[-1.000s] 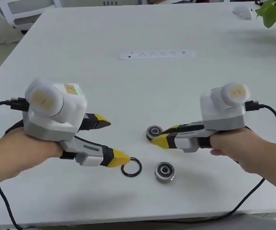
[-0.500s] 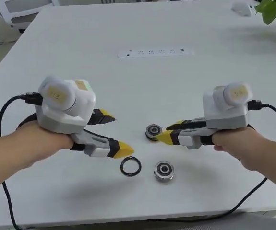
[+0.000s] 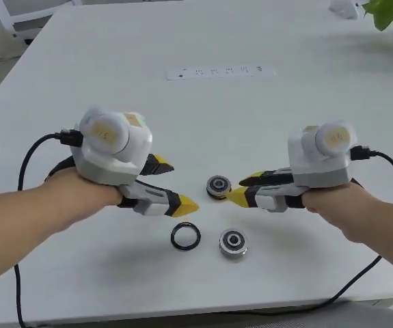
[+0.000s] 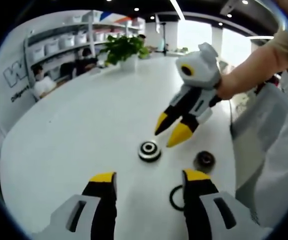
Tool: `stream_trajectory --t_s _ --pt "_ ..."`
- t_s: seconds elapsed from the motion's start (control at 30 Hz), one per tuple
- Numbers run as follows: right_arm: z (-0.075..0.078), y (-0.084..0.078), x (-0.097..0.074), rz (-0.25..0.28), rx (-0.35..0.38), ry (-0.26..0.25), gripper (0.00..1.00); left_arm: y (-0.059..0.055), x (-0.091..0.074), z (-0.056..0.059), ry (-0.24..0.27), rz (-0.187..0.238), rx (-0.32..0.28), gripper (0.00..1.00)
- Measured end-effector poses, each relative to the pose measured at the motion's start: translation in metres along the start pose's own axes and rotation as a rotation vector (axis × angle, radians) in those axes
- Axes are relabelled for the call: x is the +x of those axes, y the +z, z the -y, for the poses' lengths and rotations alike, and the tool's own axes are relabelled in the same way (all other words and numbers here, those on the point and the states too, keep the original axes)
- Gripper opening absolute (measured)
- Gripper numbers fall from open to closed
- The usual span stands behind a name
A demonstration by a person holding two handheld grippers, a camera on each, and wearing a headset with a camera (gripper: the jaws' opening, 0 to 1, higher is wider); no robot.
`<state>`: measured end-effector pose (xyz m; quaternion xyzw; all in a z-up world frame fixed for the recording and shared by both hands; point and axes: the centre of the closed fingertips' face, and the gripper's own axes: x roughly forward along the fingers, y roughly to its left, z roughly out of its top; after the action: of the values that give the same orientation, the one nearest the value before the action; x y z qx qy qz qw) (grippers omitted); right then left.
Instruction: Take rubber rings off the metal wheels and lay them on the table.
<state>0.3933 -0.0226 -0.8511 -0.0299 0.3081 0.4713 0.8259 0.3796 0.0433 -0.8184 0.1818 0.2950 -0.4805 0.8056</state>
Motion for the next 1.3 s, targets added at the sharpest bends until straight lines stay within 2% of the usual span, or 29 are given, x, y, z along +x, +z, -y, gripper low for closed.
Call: stream_trajectory --t_s 0.47,0.57,1.0,1.3 --pt "0.0 -0.004 0.007 0.008 -0.023 0.011 0.21 0.002 0.021 -0.008 0.01 0.008 -0.036 0.42" --pt "0.0 -0.006 0.009 0.008 -0.025 0.013 0.2 0.003 0.024 -0.007 0.007 0.014 -0.058 0.4" --pt "-0.001 -0.005 0.012 0.015 -0.032 0.012 0.16 0.012 0.036 -0.003 -0.006 0.03 -0.076 0.34" --pt "-0.003 -0.005 0.012 0.021 -0.045 0.01 0.13 0.014 0.048 -0.002 -0.015 0.027 -0.069 0.29"
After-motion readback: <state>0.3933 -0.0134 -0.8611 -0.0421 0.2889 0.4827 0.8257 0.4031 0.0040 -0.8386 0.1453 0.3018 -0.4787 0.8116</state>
